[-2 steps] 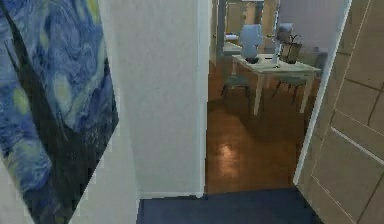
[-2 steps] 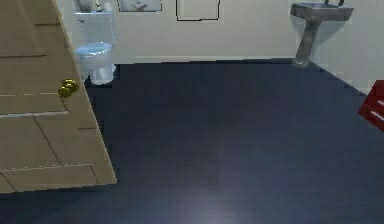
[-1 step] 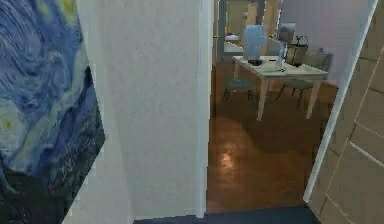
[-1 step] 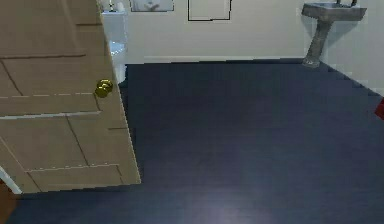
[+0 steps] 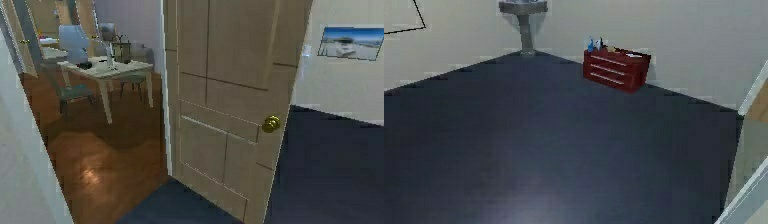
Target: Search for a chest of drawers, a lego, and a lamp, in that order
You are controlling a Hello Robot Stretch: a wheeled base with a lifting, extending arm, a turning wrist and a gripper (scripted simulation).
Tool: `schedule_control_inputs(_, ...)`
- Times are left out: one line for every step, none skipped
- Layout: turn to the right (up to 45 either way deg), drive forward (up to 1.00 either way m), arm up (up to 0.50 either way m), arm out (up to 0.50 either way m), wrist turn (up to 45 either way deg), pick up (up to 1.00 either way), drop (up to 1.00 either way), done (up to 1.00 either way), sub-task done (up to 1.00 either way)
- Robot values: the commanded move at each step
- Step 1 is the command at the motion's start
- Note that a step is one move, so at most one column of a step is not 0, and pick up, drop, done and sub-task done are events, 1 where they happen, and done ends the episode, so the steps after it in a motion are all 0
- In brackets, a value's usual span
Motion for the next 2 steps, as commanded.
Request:
schedule_control_inputs(39.0,0.00,0.00,0.00,0.0,0.00,0.00,0.00,0.00)
schedule_control_inputs(0.0,0.05,0.00,0.00,0.0,0.00,0.00,0.00,0.00)
